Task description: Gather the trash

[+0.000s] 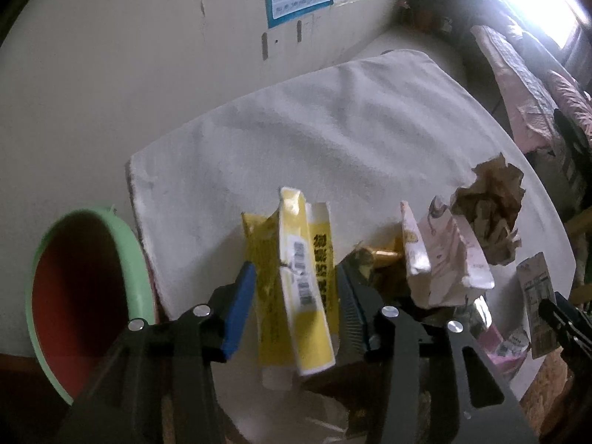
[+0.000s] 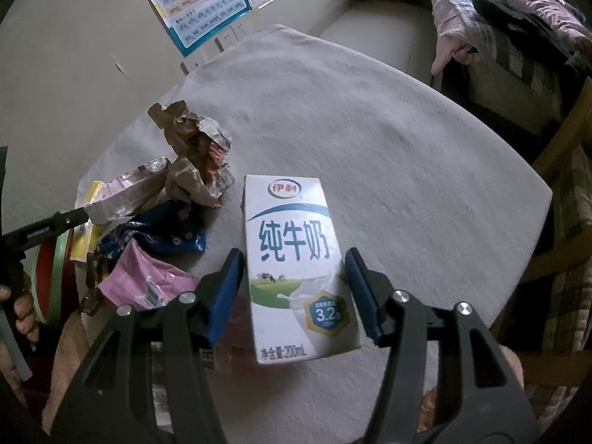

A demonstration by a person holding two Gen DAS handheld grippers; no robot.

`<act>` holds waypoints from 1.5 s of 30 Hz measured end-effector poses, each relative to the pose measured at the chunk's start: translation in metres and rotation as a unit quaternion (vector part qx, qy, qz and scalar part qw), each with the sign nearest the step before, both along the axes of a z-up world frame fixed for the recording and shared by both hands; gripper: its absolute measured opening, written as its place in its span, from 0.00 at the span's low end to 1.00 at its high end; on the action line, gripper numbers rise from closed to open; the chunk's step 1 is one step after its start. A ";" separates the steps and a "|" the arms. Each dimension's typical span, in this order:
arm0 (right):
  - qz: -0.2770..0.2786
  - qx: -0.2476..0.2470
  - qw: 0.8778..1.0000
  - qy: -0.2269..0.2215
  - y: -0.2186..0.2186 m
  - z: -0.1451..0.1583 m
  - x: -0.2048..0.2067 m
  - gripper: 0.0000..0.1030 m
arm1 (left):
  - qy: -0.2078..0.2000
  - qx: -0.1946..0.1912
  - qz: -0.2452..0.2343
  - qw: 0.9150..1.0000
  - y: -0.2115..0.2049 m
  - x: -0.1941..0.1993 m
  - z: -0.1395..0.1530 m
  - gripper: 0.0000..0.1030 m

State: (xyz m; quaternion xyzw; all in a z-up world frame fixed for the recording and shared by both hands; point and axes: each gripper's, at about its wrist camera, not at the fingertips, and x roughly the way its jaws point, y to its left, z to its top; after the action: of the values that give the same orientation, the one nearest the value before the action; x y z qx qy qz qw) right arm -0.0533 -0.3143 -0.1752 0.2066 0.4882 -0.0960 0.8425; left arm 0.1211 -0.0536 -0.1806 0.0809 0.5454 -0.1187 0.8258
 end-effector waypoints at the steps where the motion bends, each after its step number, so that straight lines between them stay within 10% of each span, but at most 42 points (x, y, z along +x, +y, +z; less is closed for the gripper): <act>1: -0.001 0.003 1.000 0.001 -0.001 0.000 0.000 0.55 | -0.002 -0.001 0.003 1.000 0.003 -0.002 0.001 0.46; 12: -0.020 0.037 0.999 0.027 -0.011 -0.011 -0.006 0.62 | 0.024 -0.009 0.017 1.000 0.013 -0.005 -0.021 0.45; 20: -0.040 0.064 0.997 0.014 -0.017 -0.008 -0.015 0.57 | 0.014 -0.013 0.022 1.000 0.013 -0.012 -0.022 0.25; 45: -0.001 0.062 0.993 -0.097 0.019 0.087 -0.020 0.56 | -0.152 -0.058 0.016 0.987 0.024 -0.069 0.090 0.25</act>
State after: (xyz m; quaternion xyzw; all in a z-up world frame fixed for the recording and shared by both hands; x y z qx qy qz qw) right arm -0.0738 -0.2955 -0.0885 0.2677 0.4093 -0.0460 0.8711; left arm 0.0526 -0.0293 -0.0903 0.0413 0.4071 -0.1231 0.9041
